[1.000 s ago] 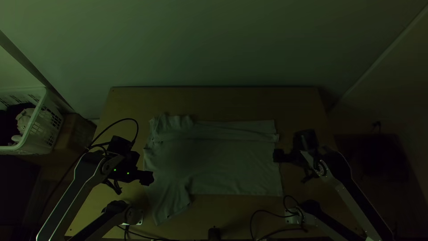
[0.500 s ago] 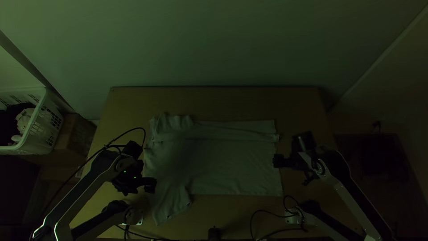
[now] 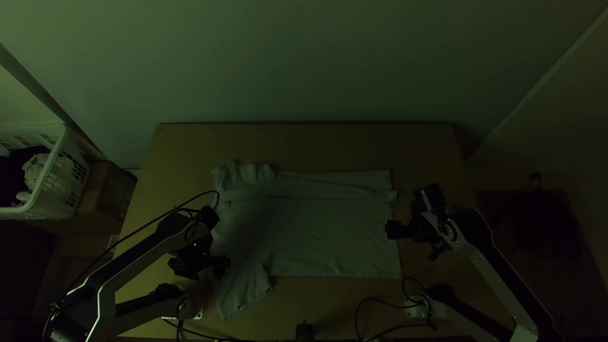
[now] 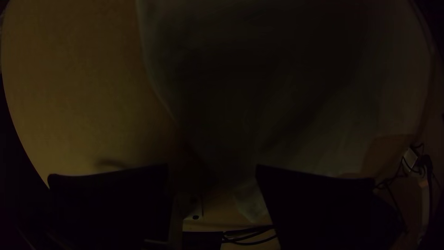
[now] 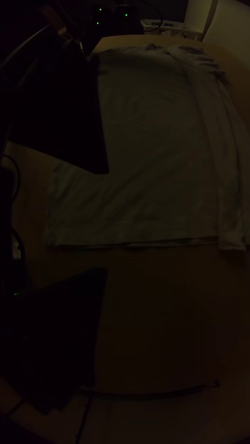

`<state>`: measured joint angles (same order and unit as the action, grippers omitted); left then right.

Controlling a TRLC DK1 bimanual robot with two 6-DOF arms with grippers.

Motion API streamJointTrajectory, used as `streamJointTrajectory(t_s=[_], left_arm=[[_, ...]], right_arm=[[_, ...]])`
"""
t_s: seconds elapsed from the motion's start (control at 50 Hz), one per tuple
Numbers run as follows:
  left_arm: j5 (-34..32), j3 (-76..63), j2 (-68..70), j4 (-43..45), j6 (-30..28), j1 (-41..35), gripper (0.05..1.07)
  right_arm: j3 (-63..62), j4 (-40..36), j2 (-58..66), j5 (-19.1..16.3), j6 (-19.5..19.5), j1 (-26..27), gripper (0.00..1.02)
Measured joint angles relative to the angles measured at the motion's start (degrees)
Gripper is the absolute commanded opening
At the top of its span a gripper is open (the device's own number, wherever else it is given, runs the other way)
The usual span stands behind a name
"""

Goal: Fold the t-shirt

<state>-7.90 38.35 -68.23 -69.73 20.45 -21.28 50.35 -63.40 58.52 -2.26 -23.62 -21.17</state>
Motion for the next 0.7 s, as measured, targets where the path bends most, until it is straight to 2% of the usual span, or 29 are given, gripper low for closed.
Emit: streamJointTrajectory(t_s=[0.06,0.22,0.26,0.34,0.4,0.44,0.52,0.58,0.6,0.7], left_arm=[[0.0,-0.02,-0.76,0.26,0.22,-0.79,0.85],[0.0,-0.28,-2.97,0.83,0.59,-4.42,0.81],[0.0,-0.39,-3.76,0.98,0.59,-5.14,0.73],[0.0,-0.59,-5.33,2.14,0.57,-6.29,0.47],[-0.04,-0.57,-5.9,2.64,0.57,-7.17,0.34],[-0.04,-0.57,-5.95,2.82,0.57,-7.69,0.29],[-0.11,-0.5,-6.16,3.04,0.57,-8.31,0.29],[-0.26,-0.39,-6.47,3.13,0.52,-8.41,0.1],[-0.33,-0.33,-6.54,3.17,0.48,-8.41,0.08],[-0.57,-0.07,-6.88,3.32,0.35,-8.39,0.08]], right_arm=[[0.0,-0.11,0.13,-0.24,0.0,0.42,0.86],[0.0,-0.15,0.79,-0.87,0.02,1.86,0.86],[0.0,-0.17,1.03,-1.11,0.02,2.19,0.86],[-0.02,-0.46,1.7,-1.97,0.02,2.82,0.86],[-0.07,-1.2,2.32,-2.71,0.02,3.08,0.86],[-0.11,-1.99,2.73,-3.23,0.02,3.26,0.86],[-0.48,-3.41,3.39,-4.35,0.02,3.26,0.86],[-0.98,-4.33,3.93,-4.96,0.02,3.26,0.86],[-1.22,-4.68,4.2,-5.11,0.02,3.26,0.86],[-2.4,-6.32,5.6,-5.88,0.07,3.26,0.86]])
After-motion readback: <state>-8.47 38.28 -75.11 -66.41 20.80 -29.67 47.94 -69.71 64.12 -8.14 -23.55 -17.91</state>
